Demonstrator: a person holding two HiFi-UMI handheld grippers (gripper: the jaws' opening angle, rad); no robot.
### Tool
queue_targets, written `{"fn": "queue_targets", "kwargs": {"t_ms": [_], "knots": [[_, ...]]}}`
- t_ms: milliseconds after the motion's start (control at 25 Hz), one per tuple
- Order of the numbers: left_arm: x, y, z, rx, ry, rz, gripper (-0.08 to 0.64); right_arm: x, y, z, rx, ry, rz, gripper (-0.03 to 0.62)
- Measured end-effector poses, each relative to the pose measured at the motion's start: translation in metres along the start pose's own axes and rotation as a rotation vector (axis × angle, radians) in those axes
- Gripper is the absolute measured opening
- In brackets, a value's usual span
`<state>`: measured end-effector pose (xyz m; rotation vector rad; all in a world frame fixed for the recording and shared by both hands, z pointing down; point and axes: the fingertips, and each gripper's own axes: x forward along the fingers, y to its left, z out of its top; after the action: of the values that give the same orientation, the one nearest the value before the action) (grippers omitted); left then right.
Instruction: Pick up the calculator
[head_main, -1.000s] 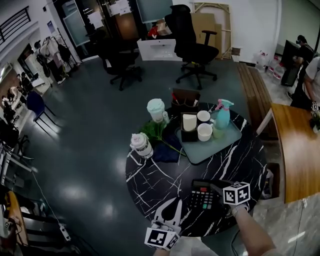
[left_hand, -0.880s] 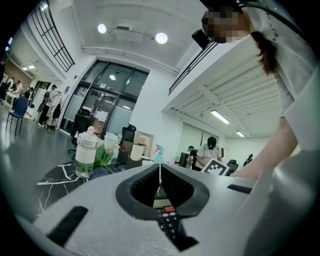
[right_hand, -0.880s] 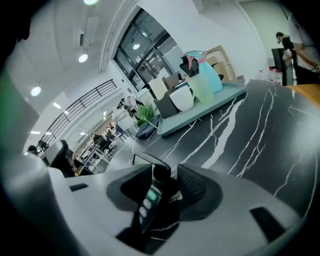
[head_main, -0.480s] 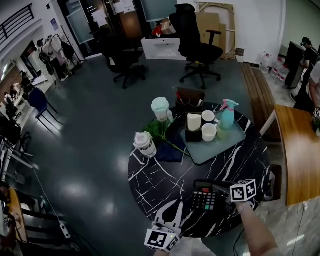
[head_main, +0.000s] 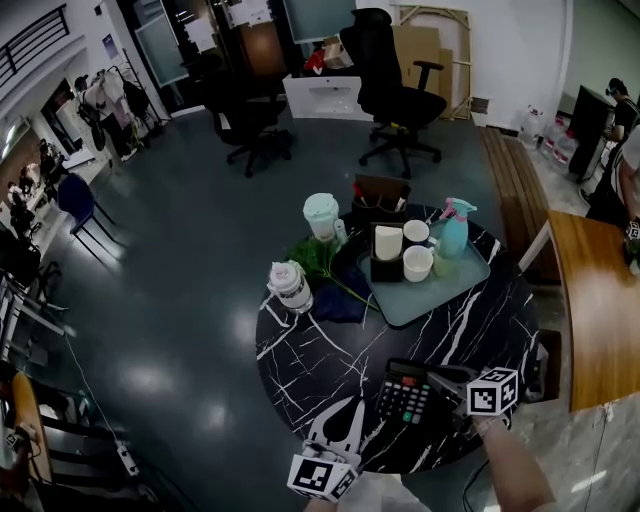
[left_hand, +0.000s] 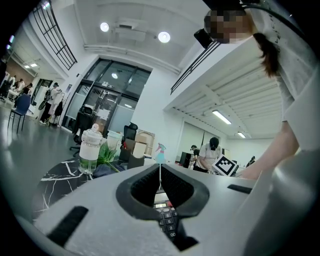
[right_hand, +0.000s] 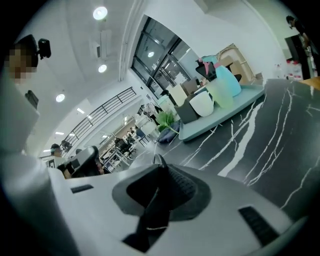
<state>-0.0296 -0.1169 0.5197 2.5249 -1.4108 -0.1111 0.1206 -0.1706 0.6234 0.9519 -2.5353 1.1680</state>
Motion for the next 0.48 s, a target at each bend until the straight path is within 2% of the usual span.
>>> {"fn": "queue_targets", "kwargs": {"t_ms": [480], "knots": [[-0.004, 0.005, 0.006, 0.000, 0.002, 0.007, 0.008, -0.013, 0.024, 0.013, 0.001, -0.073, 0.025, 0.049]]}}
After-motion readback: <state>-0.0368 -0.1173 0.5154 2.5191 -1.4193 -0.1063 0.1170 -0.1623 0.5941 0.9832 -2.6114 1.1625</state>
